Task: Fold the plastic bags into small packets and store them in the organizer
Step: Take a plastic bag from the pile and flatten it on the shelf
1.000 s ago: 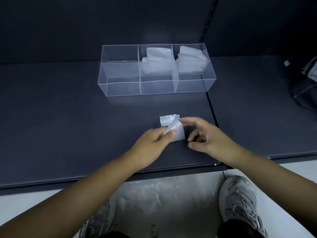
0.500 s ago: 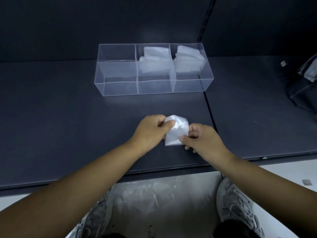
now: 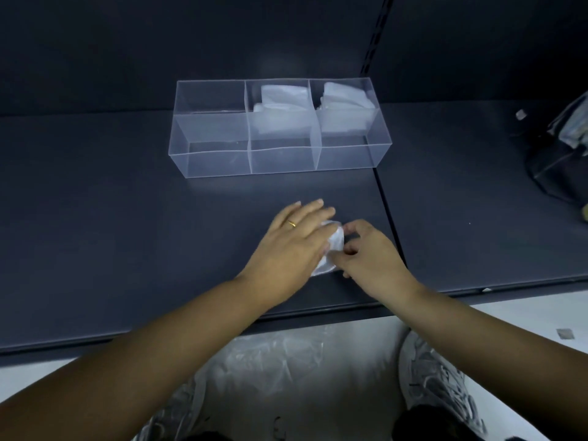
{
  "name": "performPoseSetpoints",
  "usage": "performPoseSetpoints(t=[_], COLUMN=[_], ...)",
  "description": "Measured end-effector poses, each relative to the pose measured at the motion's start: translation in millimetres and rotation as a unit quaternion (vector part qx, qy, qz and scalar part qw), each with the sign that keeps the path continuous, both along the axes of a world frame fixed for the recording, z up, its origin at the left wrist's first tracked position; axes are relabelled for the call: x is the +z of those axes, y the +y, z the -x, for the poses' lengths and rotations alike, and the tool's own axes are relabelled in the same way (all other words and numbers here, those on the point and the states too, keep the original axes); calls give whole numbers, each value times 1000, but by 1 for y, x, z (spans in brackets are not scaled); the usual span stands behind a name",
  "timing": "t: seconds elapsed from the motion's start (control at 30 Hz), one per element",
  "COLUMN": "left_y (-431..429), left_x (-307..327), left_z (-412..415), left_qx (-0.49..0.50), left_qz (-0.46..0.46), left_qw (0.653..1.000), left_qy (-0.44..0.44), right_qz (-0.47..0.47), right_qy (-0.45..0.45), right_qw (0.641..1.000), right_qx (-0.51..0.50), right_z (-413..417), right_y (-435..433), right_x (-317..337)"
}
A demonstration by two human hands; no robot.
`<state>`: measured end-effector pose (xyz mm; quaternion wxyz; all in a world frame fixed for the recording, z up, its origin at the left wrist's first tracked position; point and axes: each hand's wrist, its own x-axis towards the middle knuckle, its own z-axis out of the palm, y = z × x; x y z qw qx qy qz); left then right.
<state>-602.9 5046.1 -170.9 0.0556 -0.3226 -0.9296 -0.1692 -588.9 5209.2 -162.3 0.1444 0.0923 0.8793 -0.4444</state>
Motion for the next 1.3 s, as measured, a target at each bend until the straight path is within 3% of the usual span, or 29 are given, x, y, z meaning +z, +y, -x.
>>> performPoseSetpoints(t=[0.13,0.23,0.33,0.5,0.63,0.73,0.9,1.0,1.07,1.13,1.2,1.3], left_y=[-8,-4,6,13,7,-4,-38,-45,-40,-34,-31,-33], left_x=[-23,-26,-25,-19,-9,10,45,55,60,64,64,60], left_z=[-5,-14,-28,-40,-44,-36,5,24,34,44,56,73], left_qx=[30,86,142,196,192,201,181,155,170,180,195,242], left_qz=[126,120,120,124,-23,-211,-428,-482,-518,-537,-540,-484], left_qw=[985,981,974,959,948,888,734,696,675,669,689,790], left_qy=[-113,-127,-128,-161,-253,-355,-495,-508,-497,-481,-442,-289], right_qz=[-78,-183,-219,-177,22,131,146,173,203,193,190,165], right_qy=[25,70,100,85,43,50,108,97,30,-16,5,89], right_qw=[997,981,970,980,999,990,965,969,974,978,982,979], right_qx=[11,14,21,22,-23,28,189,147,96,74,24,-77], right_z=[-5,-17,-24,-16,-6,0,26,46,57,67,85,137], right_y=[2,2,-1,-6,-10,-11,-9,-8,-7,-8,-5,9], right_x=[-1,-2,-2,2,11,29,77,88,86,79,76,78])
